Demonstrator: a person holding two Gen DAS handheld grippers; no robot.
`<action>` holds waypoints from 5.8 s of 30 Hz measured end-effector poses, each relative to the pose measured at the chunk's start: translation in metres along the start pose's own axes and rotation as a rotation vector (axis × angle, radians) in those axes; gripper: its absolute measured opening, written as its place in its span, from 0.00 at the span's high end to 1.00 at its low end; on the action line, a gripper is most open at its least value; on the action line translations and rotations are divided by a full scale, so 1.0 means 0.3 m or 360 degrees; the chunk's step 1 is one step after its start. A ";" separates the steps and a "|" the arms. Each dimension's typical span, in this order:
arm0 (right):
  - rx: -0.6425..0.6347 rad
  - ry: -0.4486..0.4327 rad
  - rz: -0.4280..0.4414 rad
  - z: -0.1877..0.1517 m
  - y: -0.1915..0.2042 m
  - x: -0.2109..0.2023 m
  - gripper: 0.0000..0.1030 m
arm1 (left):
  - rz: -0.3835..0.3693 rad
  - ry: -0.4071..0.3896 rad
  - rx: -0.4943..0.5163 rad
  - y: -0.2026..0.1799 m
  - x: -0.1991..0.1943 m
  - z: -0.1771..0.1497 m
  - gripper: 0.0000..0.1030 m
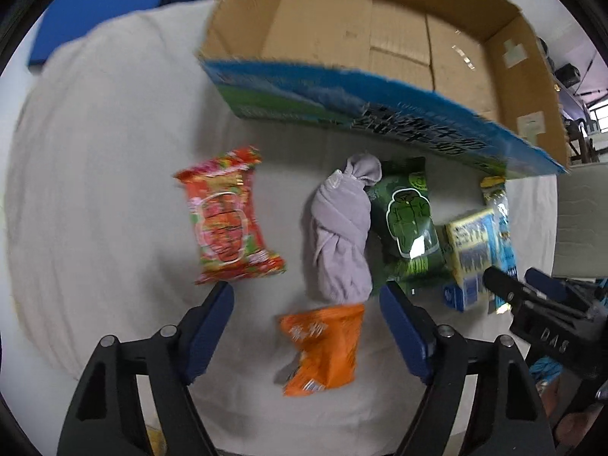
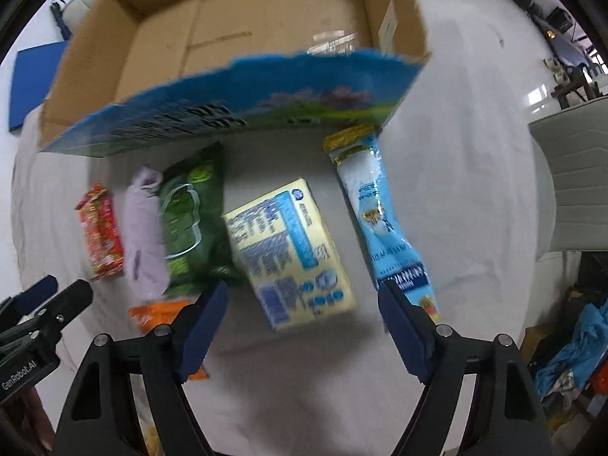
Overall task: Organize soft objects
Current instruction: 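Grasp the lilac cloth with the left tool while the right tool grasps the yellow carton pack, then carry the cloth and carton into the box and open both tools, then grasp the red-orange snack packet with the left tool while the right tool grasps the green Deeyeo packet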
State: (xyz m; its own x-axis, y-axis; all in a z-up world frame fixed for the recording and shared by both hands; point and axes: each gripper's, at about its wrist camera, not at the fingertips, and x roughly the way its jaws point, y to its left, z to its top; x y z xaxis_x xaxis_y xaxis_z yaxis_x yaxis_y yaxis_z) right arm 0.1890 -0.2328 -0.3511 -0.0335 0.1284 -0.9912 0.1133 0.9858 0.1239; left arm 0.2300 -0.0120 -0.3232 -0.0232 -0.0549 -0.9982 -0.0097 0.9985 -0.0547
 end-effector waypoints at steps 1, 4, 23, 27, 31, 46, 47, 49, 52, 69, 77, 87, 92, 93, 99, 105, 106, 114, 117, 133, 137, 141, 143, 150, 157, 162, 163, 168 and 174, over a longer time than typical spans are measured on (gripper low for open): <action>-0.0009 0.0028 -0.0007 0.009 0.005 0.026 0.19 | -0.0008 0.0027 -0.0003 -0.003 0.027 0.015 0.24; -0.0049 0.0084 -0.0032 0.026 0.024 0.085 0.19 | 0.0018 0.0080 0.0008 -0.011 0.100 0.056 0.24; -0.0029 0.0181 0.0024 0.009 0.076 0.158 0.34 | -0.0083 0.0073 0.0042 -0.019 0.046 0.027 0.77; -0.0040 0.0158 0.0071 -0.034 0.079 0.100 0.35 | -0.0097 0.0003 0.0004 0.025 -0.061 -0.029 0.77; -0.0050 0.0119 0.0129 -0.077 0.089 0.044 0.35 | -0.0104 -0.0077 -0.0038 0.068 -0.190 -0.088 0.77; -0.0157 -0.0199 0.0391 -0.151 0.028 -0.466 0.36 | -0.0236 -0.0381 -0.0046 -0.013 -0.539 -0.201 0.77; -0.0152 -0.0228 0.0412 -0.138 0.026 -0.512 0.36 | -0.0250 -0.0392 -0.0038 -0.033 -0.550 -0.185 0.77; -0.0153 -0.0275 0.0422 -0.102 0.038 -0.563 0.36 | -0.0273 -0.0413 -0.0004 -0.052 -0.590 -0.151 0.77; -0.0137 -0.0350 0.0395 -0.029 0.056 -0.630 0.36 | -0.0288 -0.0435 0.0049 -0.099 -0.614 -0.069 0.77; 0.0136 -0.0394 0.0145 0.578 0.092 -0.369 0.36 | -0.0400 -0.0174 0.0210 -0.204 -0.323 0.631 0.77; 0.0167 -0.0349 0.0074 0.750 0.095 -0.171 0.36 | -0.0415 -0.0009 0.0198 -0.215 -0.131 0.777 0.77; 0.0099 -0.0261 0.0024 0.841 0.096 -0.069 0.34 | -0.0339 0.0109 0.0204 -0.230 -0.074 0.840 0.69; 0.0061 -0.0277 -0.0037 0.832 0.133 -0.100 0.18 | -0.0322 0.0033 0.0244 -0.234 -0.132 0.826 0.38; 0.0062 -0.0276 -0.0045 0.827 0.137 -0.108 0.18 | -0.0321 0.0021 0.0261 -0.235 -0.145 0.820 0.38; 0.0056 -0.0271 -0.0067 0.767 0.153 -0.161 0.05 | -0.0263 -0.0084 0.0292 -0.188 -0.196 0.799 0.14; 0.0045 -0.0264 -0.0051 0.664 0.179 -0.181 0.00 | -0.0169 -0.0276 0.0333 -0.139 -0.263 0.717 0.00; 0.0044 -0.0277 -0.0065 0.640 0.185 -0.188 0.00 | -0.0137 -0.0325 0.0352 -0.132 -0.281 0.689 0.00; -0.0003 -0.0393 -0.0145 0.441 0.219 -0.276 0.00 | -0.0043 -0.0524 0.0364 -0.075 -0.406 0.510 0.00; 0.0006 -0.0421 -0.0114 0.357 0.228 -0.318 0.00 | -0.0032 -0.0593 0.0327 -0.044 -0.468 0.421 0.00; -0.0017 -0.0276 0.0069 0.083 0.245 -0.309 0.00 | 0.0048 -0.0524 0.0090 0.150 -0.483 0.100 0.00; -0.0024 -0.0112 0.0083 0.053 0.287 -0.152 0.00 | 0.0024 -0.0272 -0.0036 0.258 -0.312 0.082 0.00; -0.0017 0.0019 0.0076 0.058 0.330 -0.010 0.00 | -0.0068 -0.0082 -0.0184 0.346 -0.150 0.065 0.00; -0.0003 0.0062 0.0070 0.067 0.345 0.053 0.00 | -0.0106 -0.0007 -0.0239 0.371 -0.069 0.073 0.00; 0.0031 0.0200 0.0057 0.088 0.384 0.193 0.09 | -0.0130 0.0226 -0.0273 0.392 0.173 0.098 0.01; 0.0052 0.0261 0.0026 0.067 0.395 0.252 0.54 | -0.0020 0.0197 -0.0142 0.316 0.199 0.076 0.42; 0.0033 0.0232 0.0004 0.025 0.382 0.220 0.59 | 0.0030 0.0169 -0.0095 0.262 0.164 0.025 0.56; 0.0029 0.0229 0.0009 0.016 0.378 0.207 0.60 | 0.0056 0.0147 -0.0080 0.251 0.155 0.008 0.56; -0.0010 0.0200 0.0052 -0.052 0.359 0.129 0.61 | 0.0090 0.0058 -0.0050 0.183 0.096 -0.066 0.56; -0.0063 0.0112 0.0163 -0.113 0.343 -0.045 0.62 | -0.0016 -0.0060 0.0007 0.061 -0.059 -0.177 0.57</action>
State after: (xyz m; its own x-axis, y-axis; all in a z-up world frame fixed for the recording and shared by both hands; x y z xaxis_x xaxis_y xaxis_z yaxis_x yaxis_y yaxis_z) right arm 0.1676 -0.1295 -0.3233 -0.0937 0.2345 -0.9676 0.0807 0.9705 0.2274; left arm 0.1771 0.0069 -0.3054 0.0144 -0.0645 -0.9978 -0.0056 0.9979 -0.0646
